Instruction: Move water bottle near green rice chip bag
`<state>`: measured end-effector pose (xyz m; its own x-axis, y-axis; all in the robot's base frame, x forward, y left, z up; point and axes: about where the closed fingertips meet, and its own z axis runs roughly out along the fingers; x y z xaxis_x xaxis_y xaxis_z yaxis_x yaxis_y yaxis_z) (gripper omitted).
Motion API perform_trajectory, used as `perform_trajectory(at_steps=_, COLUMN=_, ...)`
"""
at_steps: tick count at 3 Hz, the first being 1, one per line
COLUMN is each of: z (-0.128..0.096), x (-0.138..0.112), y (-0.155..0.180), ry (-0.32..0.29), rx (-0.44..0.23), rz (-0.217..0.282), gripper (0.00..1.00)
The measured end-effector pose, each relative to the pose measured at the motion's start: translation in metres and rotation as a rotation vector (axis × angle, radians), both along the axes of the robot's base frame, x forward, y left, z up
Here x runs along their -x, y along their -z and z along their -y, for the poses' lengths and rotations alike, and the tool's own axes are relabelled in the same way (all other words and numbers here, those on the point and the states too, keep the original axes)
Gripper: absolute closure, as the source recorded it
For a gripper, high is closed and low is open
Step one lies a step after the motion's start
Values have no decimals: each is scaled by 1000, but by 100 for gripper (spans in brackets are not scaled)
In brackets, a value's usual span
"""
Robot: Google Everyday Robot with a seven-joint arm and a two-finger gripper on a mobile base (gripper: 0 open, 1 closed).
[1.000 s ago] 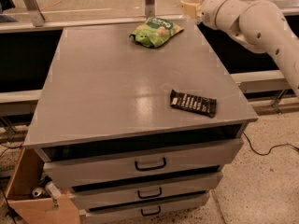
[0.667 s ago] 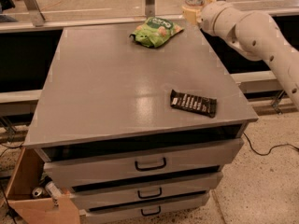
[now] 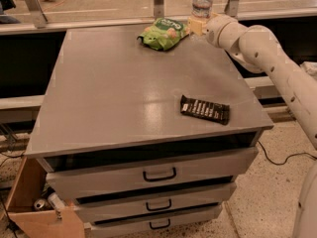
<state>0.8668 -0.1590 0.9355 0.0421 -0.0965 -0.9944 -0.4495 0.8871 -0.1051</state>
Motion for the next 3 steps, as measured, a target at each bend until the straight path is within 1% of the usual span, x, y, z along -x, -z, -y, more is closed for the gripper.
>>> perform_trajectory(at_steps=1, z=-9, x=-13, y=15, ry=-31, rx=-71, rz=-53, gripper=100)
perform_trajectory(at_steps=2, z=-23, x=-21, y=22, ry=-69, rx=-132, rz=-81, gripper=100)
perform_trajectory(at_steps=3, z=-35, x=-27, y=28, ry=-103, rx=-153, rz=-118, gripper=81)
